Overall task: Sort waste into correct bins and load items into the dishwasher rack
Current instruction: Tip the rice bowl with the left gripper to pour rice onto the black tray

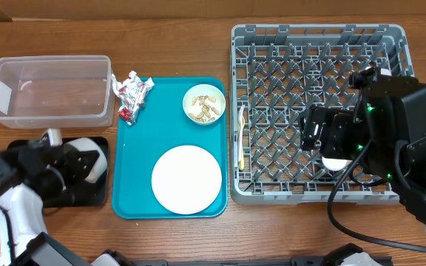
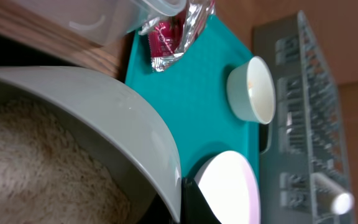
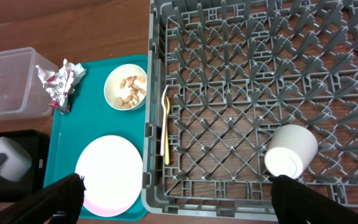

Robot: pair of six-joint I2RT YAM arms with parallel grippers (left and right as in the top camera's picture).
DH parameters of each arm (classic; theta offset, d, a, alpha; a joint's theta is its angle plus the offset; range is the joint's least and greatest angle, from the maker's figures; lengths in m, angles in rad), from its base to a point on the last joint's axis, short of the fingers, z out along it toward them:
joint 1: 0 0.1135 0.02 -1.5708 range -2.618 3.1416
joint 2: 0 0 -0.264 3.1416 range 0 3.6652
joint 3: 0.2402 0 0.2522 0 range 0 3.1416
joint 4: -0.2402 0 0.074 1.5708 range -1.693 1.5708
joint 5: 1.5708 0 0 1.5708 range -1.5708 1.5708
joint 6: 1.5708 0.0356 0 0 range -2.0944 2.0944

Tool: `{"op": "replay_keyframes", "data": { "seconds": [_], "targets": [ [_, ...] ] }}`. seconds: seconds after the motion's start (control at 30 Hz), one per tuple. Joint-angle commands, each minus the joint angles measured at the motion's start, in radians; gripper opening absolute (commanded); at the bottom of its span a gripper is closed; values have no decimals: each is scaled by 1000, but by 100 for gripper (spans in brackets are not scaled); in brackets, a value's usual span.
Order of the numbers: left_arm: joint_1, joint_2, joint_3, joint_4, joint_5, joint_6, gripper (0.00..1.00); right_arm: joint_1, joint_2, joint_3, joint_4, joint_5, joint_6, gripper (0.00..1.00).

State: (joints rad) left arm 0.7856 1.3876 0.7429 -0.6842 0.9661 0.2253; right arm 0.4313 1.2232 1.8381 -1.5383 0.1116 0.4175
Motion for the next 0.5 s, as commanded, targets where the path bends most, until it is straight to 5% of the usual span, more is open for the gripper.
{"op": "replay_keyframes", "data": {
  "seconds": [0.0,0.3,0.47],
  "targets": [
    [78,-14,-23,-14,206,110,4,-6,0,2,7,7,-5,100],
    [118,-14,-23,-12,394,150,4,-6,0,2,20,7,-5,100],
    [147,-14,-23,-19,369,166,4,-6,0,2,14,7,-5,100]
  ]
}}
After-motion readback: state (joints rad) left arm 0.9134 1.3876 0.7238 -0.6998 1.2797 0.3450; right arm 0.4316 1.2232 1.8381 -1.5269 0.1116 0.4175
